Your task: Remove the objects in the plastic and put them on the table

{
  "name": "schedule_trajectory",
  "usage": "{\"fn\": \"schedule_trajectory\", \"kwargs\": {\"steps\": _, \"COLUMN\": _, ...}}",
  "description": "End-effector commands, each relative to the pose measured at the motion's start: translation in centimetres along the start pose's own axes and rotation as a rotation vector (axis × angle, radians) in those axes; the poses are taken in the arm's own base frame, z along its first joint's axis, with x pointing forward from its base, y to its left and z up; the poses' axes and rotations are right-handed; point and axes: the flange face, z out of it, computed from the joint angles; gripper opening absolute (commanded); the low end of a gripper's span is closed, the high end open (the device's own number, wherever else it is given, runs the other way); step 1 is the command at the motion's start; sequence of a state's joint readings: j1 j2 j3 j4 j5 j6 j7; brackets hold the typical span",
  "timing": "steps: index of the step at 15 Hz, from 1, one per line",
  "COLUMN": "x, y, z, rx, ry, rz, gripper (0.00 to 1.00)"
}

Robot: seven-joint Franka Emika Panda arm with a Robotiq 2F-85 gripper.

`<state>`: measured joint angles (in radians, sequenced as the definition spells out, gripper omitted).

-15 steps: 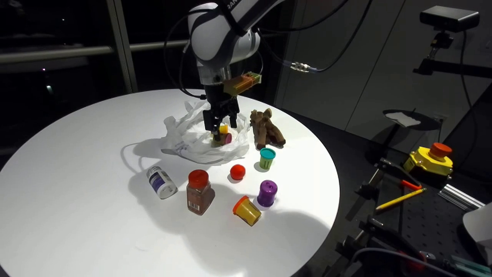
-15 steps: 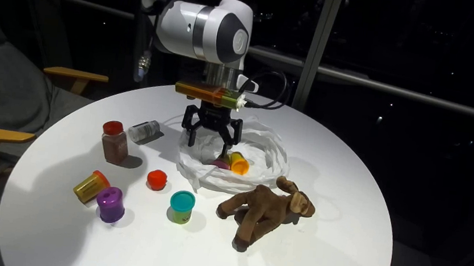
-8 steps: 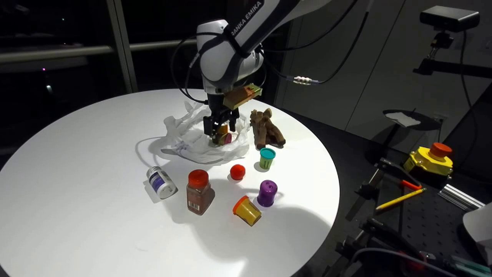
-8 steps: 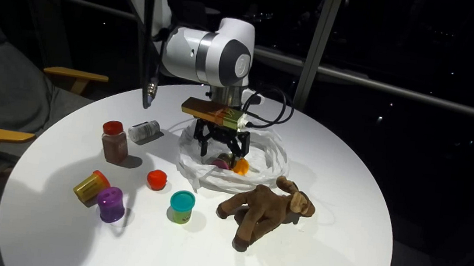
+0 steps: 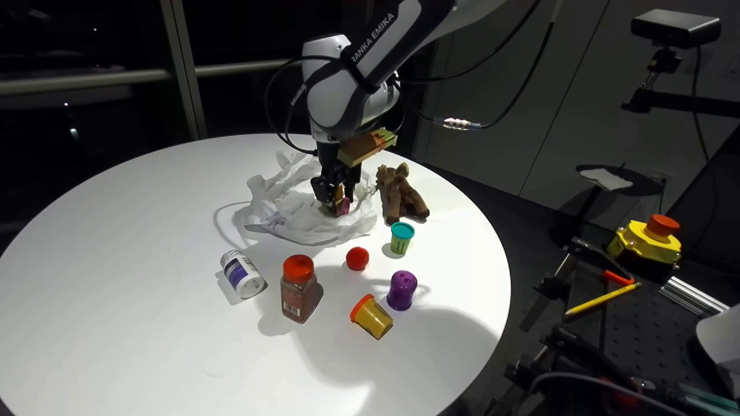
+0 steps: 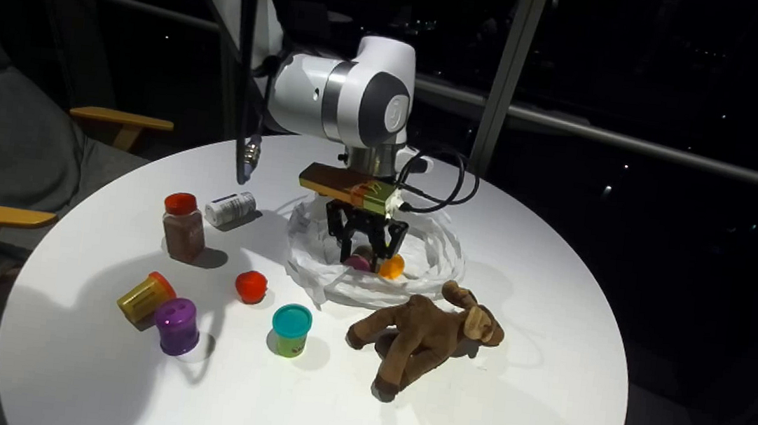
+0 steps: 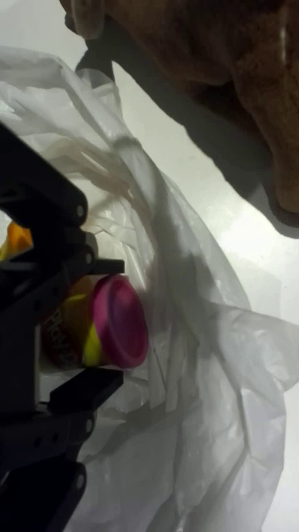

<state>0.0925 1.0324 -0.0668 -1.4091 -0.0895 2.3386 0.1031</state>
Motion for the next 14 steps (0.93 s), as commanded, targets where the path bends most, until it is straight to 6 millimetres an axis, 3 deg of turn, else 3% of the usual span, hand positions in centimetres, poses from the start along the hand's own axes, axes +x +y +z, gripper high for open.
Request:
{"fn": "schedule_trajectory", "kwargs": {"steps": 1, "x": 0.9, "y": 0.1, "z": -1.0, "rx": 0.014, "ry": 0.037, "rz": 0.025, "gripper": 0.31}}
{"fn": "schedule_trajectory", "kwargs": {"steps": 4, "x": 0.7, "y": 0.3, "z": -1.7, "rx": 0.014, "ry": 0.036, "rz": 0.036, "gripper": 0.28}}
{"fn": "schedule_trajectory", "kwargs": {"steps": 8, "x": -0.7, "y": 0.4, "z": -6.0, "rx": 0.045, "ry": 0.041, "rz": 0.048, "gripper": 0.27}}
{"fn": "schedule_trajectory", "kwargs": {"steps": 10, "x": -2.6, "y": 0.3, "z": -9.1, "rx": 0.056, "ry": 0.059, "rz": 0.049, "gripper": 0.27}}
{"fn": "schedule_trajectory", "kwargs": {"steps": 14, "x": -6.7, "y": 1.6, "z": -12.5, "rx": 0.049, "ry": 0.030, "rz": 0.080, "gripper": 0.27}}
